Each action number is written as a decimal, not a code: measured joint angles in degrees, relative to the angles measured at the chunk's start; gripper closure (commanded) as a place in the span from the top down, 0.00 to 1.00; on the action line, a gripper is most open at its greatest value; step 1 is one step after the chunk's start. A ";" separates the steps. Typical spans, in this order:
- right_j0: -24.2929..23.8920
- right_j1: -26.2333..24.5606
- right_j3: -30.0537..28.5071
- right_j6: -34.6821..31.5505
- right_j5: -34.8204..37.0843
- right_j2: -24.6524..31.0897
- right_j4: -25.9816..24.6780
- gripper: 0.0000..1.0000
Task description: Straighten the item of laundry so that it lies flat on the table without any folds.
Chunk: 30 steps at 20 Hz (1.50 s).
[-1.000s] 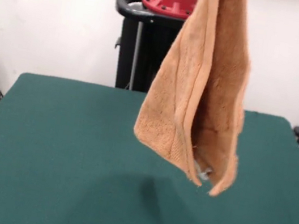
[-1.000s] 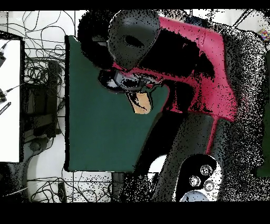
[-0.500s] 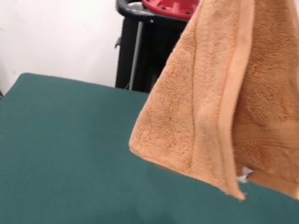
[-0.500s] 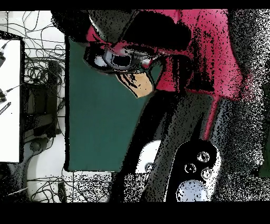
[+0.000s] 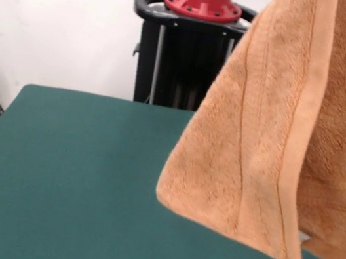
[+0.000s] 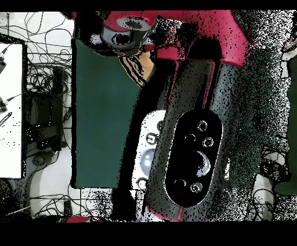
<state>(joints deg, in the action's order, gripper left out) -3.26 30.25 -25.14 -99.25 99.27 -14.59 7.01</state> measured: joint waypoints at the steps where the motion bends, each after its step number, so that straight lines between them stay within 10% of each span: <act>1: 0.03 -0.47 0.09 0.00 -0.06 0.02 0.00 0.00; 16: 0.24 -4.13 -0.37 0.00 -8.33 0.34 0.12 0.00; 30: 0.33 3.09 -22.95 0.00 -29.66 0.50 0.11 0.00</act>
<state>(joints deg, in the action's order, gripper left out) -2.93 33.34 -48.09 -99.25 69.61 -14.10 7.11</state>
